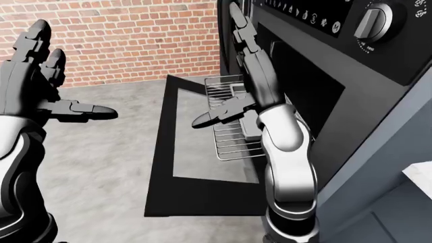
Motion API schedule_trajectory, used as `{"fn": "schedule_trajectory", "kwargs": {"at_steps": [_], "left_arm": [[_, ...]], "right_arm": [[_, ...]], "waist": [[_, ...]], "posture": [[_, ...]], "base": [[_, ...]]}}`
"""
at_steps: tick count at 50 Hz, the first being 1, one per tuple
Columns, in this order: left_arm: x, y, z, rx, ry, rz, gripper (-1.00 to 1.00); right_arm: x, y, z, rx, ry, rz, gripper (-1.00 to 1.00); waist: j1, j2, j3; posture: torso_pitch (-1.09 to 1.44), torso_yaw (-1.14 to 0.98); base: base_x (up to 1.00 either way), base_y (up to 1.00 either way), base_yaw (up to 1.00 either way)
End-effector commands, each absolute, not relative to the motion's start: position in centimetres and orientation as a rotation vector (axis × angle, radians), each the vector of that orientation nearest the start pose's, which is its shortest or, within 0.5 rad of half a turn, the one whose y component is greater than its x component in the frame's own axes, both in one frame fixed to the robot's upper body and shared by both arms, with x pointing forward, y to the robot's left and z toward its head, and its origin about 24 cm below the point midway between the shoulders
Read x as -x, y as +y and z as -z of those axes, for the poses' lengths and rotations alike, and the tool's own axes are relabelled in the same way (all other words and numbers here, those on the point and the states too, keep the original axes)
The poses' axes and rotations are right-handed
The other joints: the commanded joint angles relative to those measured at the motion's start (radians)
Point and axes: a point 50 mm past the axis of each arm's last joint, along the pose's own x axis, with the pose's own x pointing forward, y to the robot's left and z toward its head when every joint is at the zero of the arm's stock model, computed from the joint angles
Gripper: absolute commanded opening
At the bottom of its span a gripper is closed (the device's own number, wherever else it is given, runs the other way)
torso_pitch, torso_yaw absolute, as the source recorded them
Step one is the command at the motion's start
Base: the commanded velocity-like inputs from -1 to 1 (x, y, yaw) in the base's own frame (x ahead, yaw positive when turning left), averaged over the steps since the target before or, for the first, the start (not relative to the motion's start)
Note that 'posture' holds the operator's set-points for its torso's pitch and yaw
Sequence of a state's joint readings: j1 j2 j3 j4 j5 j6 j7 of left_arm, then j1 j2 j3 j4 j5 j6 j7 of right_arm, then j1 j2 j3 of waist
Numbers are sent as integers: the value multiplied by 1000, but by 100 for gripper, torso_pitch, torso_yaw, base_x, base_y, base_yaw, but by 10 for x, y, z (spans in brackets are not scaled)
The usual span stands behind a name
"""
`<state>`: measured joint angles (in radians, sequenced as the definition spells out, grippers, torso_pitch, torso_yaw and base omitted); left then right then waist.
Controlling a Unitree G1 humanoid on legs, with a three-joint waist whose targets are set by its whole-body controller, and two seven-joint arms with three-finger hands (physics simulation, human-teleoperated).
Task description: Pick the potato from the oven and place it on the plate on the counter.
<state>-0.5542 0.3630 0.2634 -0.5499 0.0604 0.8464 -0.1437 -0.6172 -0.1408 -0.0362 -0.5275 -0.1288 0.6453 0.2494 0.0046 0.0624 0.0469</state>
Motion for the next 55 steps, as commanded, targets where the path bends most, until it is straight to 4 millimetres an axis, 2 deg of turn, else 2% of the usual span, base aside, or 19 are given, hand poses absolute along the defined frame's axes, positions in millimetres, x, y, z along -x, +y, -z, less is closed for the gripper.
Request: {"fn": "schedule_trajectory", "kwargs": {"at_steps": [1, 5, 8, 10, 14, 16, 17, 19, 22, 26, 27, 32, 35, 36, 42, 43, 45, 48, 55], "left_arm": [[-269, 210, -271, -315, -382, -137, 100], [-269, 211, -272, -314, -383, -138, 100], [-269, 211, -272, -316, -381, -141, 100], [-269, 212, -272, -317, -383, -142, 100], [-269, 212, -272, -316, -380, -142, 100], [-269, 212, -272, -316, -380, -143, 100], [-269, 212, -271, -316, -380, -142, 100], [-269, 212, -271, -316, -379, -144, 100], [-268, 213, -271, -315, -380, -145, 100], [-268, 213, -270, -316, -380, -146, 100], [-268, 214, -270, -317, -381, -148, 100], [-267, 214, -269, -315, -379, -149, 100], [-267, 215, -269, -315, -379, -150, 100], [-267, 215, -270, -313, -380, -151, 100], [-266, 218, -271, -313, -380, -159, 100], [-266, 218, -271, -311, -380, -160, 100], [-266, 219, -272, -311, -381, -161, 100], [-266, 219, -271, -311, -380, -162, 100], [-266, 220, -271, -312, -380, -164, 100]], "right_arm": [[-274, -130, -278, 287, -570, -191, 100], [-274, -130, -278, 286, -569, -191, 100], [-274, -130, -278, 286, -567, -189, 100], [-275, -131, -278, 282, -563, -176, 100], [-275, -130, -277, 279, -561, -179, 100], [-276, -130, -277, 278, -560, -180, 100], [-275, -130, -277, 279, -560, -182, 100], [-275, -129, -277, 282, -562, -186, 100], [-274, -129, -277, 294, -564, -185, 100], [-274, -129, -276, 303, -563, -184, 100], [-274, -128, -277, 298, -565, -184, 100], [-274, -128, -277, 303, -561, -189, 100], [-274, -126, -277, 314, -562, -193, 100], [-273, -126, -278, 313, -562, -195, 100], [-277, -127, -279, 308, -561, -187, 100], [-277, -128, -280, 313, -564, -184, 100], [-279, -127, -281, 326, -560, -183, 100], [-279, -126, -280, 331, -558, -189, 100], [-278, -125, -280, 330, -557, -190, 100]], "waist": [[-5, 0, -22], [0, -41, -12], [7, -110, -29], [0, -89, 0], [0, -37, -13], [-6, -49, -25], [-6, -45, -55], [-7, -34, -17], [-3, -23, -14], [13, -107, -14], [12, -77, -23], [1, -71, -17], [-9, -24, -25], [-7, -27, -9], [-7, -30, -26], [-4, -37, -4], [-1, -57, -19], [-1, -52, -36], [-11, -46, -29]], "posture": [[0, 0], [0, 0], [0, 0], [0, 0], [0, 0], [0, 0], [0, 0], [0, 0], [0, 0], [0, 0], [0, 0], [0, 0], [0, 0], [0, 0], [0, 0], [0, 0], [0, 0], [0, 0], [0, 0]], "base": [[18, 0, 0], [18, 0, 0], [18, 0, 0], [10, 0, 0], [0, 0, 0], [0, 0, 0], [16, -10, 0], [21, -15, 0], [23, -9, 0], [13, 0, 0], [0, 0, 0], [0, 0, 0], [4, 0, 0], [11, 0, 0], [11, 0, 0], [0, 0, 0], [0, 0, 0], [0, 0, 0], [0, 0, 0]]}}
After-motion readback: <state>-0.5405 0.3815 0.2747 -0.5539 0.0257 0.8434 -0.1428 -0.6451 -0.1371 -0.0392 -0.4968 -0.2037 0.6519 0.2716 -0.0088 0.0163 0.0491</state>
